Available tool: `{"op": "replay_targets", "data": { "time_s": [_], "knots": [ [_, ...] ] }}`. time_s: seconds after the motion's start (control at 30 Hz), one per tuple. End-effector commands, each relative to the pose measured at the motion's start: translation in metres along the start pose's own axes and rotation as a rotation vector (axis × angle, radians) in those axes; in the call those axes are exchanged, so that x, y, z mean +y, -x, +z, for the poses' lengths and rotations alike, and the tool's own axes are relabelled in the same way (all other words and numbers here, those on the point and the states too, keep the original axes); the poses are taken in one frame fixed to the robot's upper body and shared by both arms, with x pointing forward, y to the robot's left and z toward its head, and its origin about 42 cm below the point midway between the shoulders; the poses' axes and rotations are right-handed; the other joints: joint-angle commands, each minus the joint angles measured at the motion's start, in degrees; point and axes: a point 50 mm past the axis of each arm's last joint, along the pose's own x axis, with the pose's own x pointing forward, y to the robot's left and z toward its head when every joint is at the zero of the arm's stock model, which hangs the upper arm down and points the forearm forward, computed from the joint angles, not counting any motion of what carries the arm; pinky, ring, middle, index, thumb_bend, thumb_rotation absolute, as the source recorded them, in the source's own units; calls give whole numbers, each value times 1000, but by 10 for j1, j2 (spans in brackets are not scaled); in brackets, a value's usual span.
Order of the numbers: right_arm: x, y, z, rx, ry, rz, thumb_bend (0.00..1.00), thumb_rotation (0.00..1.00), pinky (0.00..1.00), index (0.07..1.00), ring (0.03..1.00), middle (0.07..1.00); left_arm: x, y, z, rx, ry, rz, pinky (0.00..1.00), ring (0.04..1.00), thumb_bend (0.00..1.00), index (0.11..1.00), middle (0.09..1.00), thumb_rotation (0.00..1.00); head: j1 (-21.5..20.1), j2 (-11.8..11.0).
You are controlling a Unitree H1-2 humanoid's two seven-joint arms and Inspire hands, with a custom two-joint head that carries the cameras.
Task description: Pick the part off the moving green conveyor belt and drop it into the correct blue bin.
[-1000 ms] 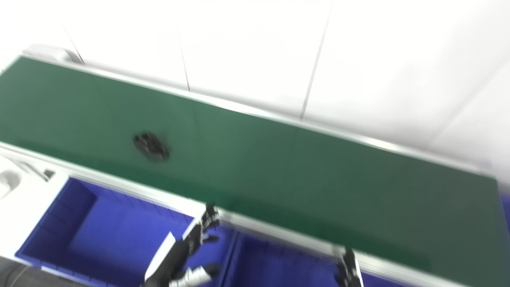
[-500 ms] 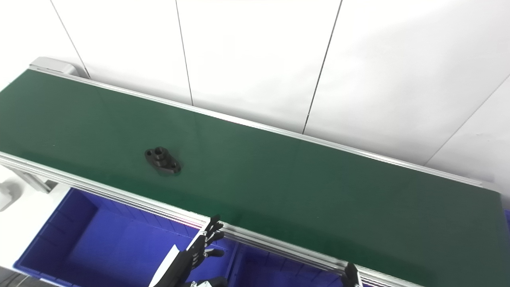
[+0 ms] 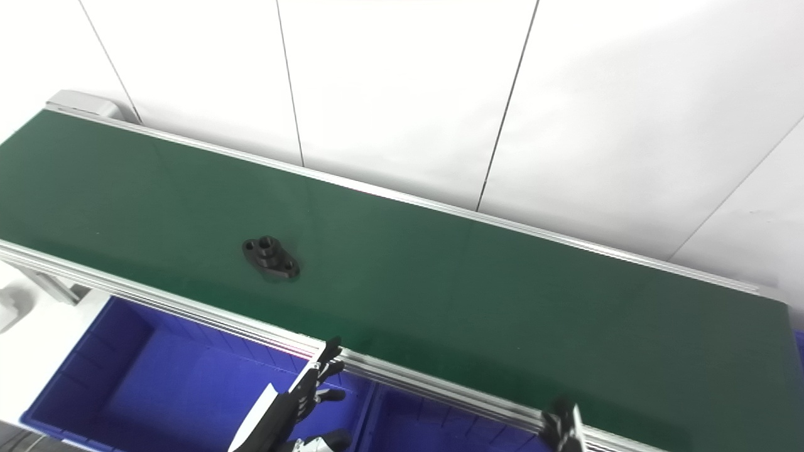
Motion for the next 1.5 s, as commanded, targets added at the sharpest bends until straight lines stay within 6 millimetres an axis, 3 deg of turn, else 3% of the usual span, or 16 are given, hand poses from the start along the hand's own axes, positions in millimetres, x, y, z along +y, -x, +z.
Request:
{"op": "replay_targets", "data": {
  "time_s": [0.0,0.07,0.13,0.17,0.3,0.6,0.83,1.03,1.47],
  "knots": [
    [6,-19,30,-120,47,-52,763,716,942,975,992,995,6,6,7,-21,-26,-9,815,952,731,1000,1000,781,-3,0],
    [12,-38,44,-149,53,-70,784,671,962,973,998,999,8,6,6,-20,-34,-12,817,951,717,1000,1000,781,-3,1],
    [20,-63,55,-184,81,-68,803,605,910,970,962,986,9,6,6,-19,-39,-14,824,953,726,1000,1000,797,-4,2],
    [24,-74,60,-197,99,-65,810,591,849,968,940,978,9,6,6,-19,-40,-15,828,954,726,1000,999,799,-4,3],
    [38,-110,73,-206,179,-38,856,557,773,943,886,956,8,5,7,-24,-39,-20,846,964,719,1000,1000,800,-7,5],
    [66,-175,96,-189,380,37,925,502,683,883,813,888,1,1,9,-37,-32,-26,872,975,710,1000,1000,810,-10,10],
    [85,-208,107,-173,535,85,942,490,604,873,767,870,-1,-2,10,-28,-17,-27,864,969,735,1000,1000,823,-11,11],
    [107,-232,107,-236,922,90,977,494,613,889,778,851,-3,-4,11,-35,-19,-31,867,973,729,1000,1000,834,-9,12],
    [151,-257,99,-283,1143,151,989,488,588,857,748,825,-9,-9,13,-36,-2,-35,868,974,736,1000,1000,835,2,14]
  ]
}}
